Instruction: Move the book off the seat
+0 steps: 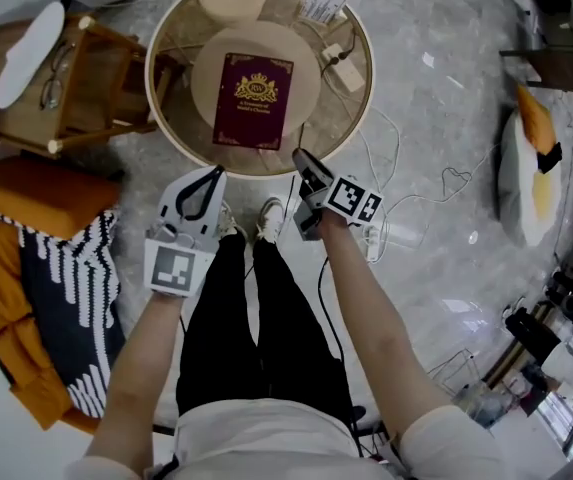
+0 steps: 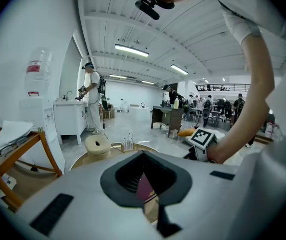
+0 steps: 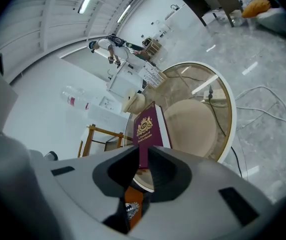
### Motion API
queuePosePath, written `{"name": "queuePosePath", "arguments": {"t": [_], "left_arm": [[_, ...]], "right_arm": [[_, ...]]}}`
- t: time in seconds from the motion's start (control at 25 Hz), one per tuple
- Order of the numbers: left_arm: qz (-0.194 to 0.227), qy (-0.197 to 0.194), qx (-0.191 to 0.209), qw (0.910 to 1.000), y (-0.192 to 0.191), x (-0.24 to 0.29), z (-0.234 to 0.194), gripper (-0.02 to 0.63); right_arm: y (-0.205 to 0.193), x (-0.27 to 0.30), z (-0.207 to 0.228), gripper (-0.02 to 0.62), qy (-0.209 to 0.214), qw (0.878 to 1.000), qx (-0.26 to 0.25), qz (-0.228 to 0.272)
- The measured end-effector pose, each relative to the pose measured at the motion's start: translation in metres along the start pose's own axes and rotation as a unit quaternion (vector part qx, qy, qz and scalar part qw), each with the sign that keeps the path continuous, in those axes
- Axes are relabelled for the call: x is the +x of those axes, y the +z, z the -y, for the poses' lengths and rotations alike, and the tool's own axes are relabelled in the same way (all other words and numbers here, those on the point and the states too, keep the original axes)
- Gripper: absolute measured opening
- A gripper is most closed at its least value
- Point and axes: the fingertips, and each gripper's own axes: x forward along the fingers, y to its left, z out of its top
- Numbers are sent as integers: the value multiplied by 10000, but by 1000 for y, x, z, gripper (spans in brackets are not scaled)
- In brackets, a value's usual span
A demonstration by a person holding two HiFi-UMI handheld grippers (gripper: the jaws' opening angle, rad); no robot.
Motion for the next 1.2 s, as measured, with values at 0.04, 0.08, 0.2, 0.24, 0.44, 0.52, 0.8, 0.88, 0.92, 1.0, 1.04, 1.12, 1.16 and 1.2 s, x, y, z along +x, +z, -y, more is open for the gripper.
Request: {"name": "queuePosePath", "arguments": {"t": [0.04,0.08,0.2,0.24,0.44,0.52,0.8,0.88,0.92,1.0,1.04,1.12,1.16,1.2], "left_arm": [[59,-3,4,10000,5,-3,3,17],[116,23,-41,9999,10,-7,6,17],[148,161,-154,9996,29,-28,12,17],[122,189,-129,9997,34,-36,14,17],[69,458,-7,9989,57,-74,11,17],[68,598,84,9982,68,-87,10,17],[375,1045,228,9936,124,-121,7,17],[451,1128,325,9921,139,-127,6,17],[497,1173,388,9911,146,-129,5,17],[586,1263,480,9891,162,-133,4,17],[622,1309,493,9882,169,-136,5,17],[679,1395,520,9865,183,-142,5,17],[713,1429,560,9856,189,-144,5,17],[755,1456,602,9846,194,-147,4,17]], "right_arm": [[1,-7,-3,58,-12,10000,-18,42],[2,-15,-7,43,-24,10000,-45,68],[9,-40,-25,23,39,9998,-118,161],[11,-50,-32,23,74,9997,-123,208],[17,-88,-59,23,205,9989,-45,416],[20,-102,-69,23,215,9987,-18,460],[50,-136,-121,23,525,9962,-94,694],[55,-138,-142,23,743,9947,-128,694],[59,-139,-154,23,878,9935,-115,720],[64,-142,-176,23,1137,9907,-90,744],[65,-146,-186,23,1237,9896,-117,720],[66,-156,-203,23,1373,9880,-244,666],[68,-161,-210,23,1436,9869,-300,667],[71,-165,-218,23,1511,9856,-339,684]]}}
